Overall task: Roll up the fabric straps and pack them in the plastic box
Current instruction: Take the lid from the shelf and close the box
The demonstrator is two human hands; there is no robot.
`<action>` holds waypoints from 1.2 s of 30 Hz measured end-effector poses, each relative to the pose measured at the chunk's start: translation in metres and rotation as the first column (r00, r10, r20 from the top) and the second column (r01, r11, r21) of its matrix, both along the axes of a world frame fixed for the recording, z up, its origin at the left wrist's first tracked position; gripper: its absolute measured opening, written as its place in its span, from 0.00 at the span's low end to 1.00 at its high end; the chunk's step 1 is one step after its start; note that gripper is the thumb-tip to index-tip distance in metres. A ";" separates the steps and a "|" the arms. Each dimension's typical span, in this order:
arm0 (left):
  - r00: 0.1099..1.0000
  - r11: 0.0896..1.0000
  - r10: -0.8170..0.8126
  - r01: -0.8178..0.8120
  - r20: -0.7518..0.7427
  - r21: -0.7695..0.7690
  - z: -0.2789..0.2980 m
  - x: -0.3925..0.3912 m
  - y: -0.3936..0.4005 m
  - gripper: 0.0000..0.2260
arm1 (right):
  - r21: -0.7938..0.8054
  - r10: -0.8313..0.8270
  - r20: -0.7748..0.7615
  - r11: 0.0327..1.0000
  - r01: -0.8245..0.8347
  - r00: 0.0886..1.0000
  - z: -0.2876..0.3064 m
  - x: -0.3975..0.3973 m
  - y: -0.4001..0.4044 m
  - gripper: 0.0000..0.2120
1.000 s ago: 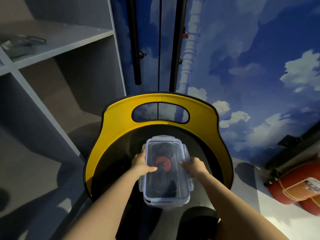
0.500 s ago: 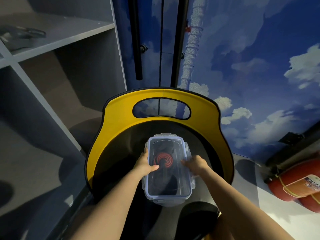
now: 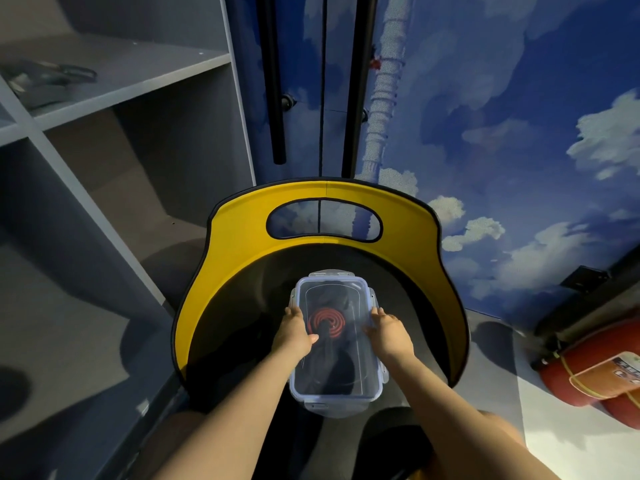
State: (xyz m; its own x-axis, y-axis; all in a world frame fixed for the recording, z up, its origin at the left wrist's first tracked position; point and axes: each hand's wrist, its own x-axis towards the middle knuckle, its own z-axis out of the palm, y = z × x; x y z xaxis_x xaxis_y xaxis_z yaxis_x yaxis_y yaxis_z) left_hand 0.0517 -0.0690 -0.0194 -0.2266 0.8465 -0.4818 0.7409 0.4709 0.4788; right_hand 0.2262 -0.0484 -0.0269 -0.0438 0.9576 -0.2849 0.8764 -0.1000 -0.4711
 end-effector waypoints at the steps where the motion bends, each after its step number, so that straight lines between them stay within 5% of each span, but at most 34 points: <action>1: 1.000 1.000 -0.005 0.005 0.022 -0.014 0.000 -0.001 0.000 0.36 | -0.024 0.002 0.008 1.000 -0.001 1.000 0.001 0.000 0.002 0.17; 8: 0.948 0.995 0.088 -0.068 0.305 -0.074 -0.011 -0.012 -0.003 0.46 | -0.125 -0.065 -0.196 0.991 0.040 0.978 0.005 -0.003 0.005 0.16; 16: 0.865 0.952 0.299 -0.297 0.404 -0.067 -0.018 -0.010 -0.006 0.43 | -0.170 -0.209 -0.360 0.973 0.156 0.909 -0.005 0.001 0.004 0.14; 19: 0.875 0.957 0.287 -0.280 0.391 -0.077 -0.014 -0.012 -0.006 0.44 | -0.199 -0.129 -0.248 0.977 0.080 0.960 -0.001 -0.001 0.011 0.20; 22: 0.908 0.976 0.218 -0.208 0.358 -0.066 -0.010 -0.015 -0.006 0.44 | -0.126 0.051 -0.123 0.990 -0.066 0.991 0.005 -0.006 0.025 0.40; 24: 0.939 0.993 0.111 -0.095 0.327 -0.066 -0.005 -0.018 -0.001 0.43 | -0.054 0.281 0.022 0.959 -0.280 0.959 0.013 -0.006 0.030 0.49; 26: 0.958 0.996 -0.022 0.045 0.287 -0.073 -0.001 -0.023 0.008 0.43 | -0.062 0.442 0.178 0.897 -0.439 0.879 0.016 -0.002 0.030 0.47; 30: 0.961 0.967 -0.254 0.256 0.114 -0.003 0.008 -0.026 0.021 0.42 | -0.127 0.385 0.251 0.923 -0.364 0.888 0.015 -0.002 0.014 0.44; 36: 0.939 0.978 -0.087 0.144 -0.333 0.151 0.012 -0.019 -0.005 0.34 | -0.093 0.230 0.531 0.973 -0.213 0.816 0.014 -0.038 -0.009 0.44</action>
State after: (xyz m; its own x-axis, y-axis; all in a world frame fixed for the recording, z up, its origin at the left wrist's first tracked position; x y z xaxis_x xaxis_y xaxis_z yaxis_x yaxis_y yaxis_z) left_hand 0.0327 -0.0741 -0.0078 -0.2411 0.9390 -0.2452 0.9131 0.3050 0.2704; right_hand 0.1883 -0.0578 -0.0125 -0.0870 0.9317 -0.3526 0.9895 0.1217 0.0774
